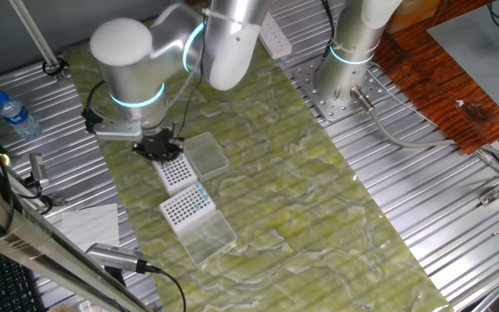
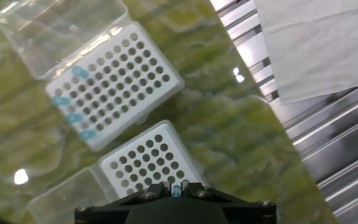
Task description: Transfer all medium pipette tips from one holder to another
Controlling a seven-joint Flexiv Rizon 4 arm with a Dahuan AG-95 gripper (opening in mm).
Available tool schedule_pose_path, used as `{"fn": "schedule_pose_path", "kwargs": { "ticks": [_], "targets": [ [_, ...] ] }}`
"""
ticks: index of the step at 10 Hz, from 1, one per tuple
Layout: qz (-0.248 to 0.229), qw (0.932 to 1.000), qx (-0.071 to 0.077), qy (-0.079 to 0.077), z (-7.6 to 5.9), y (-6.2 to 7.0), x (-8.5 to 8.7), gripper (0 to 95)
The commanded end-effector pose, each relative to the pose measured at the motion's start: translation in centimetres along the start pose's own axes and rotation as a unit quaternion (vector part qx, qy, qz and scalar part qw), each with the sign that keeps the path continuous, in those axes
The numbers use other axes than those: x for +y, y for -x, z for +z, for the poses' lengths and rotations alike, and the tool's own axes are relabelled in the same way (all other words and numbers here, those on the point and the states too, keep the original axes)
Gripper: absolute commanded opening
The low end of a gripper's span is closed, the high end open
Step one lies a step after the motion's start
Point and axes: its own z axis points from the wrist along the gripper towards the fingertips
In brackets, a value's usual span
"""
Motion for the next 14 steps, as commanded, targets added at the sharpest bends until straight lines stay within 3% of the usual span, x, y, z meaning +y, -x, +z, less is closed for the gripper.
{"fn": "schedule_pose_path", "kwargs": {
  "ticks": [1,4,8,10,11,13,14],
  "targets": [
    [0.005,0.9999,0.01,0.004,-0.8,0.5,-0.2,0.0],
    [0.007,0.9997,0.019,0.015,-1.9,0.8,-0.2,0.0],
    [0.037,0.9978,0.04,0.039,-4.6,2.3,-0.1,0.0],
    [0.095,0.9937,0.036,0.047,-5.9,4.5,1.3,0.0],
    [0.117,0.9913,0.036,0.049,-5.9,5.9,2.0,0.0],
    [0.117,0.9913,0.036,0.049,-5.9,5.9,2.0,0.0],
    [0.139,0.9885,0.033,0.049,-5.3,8.2,3.5,0.0]
  ]
}}
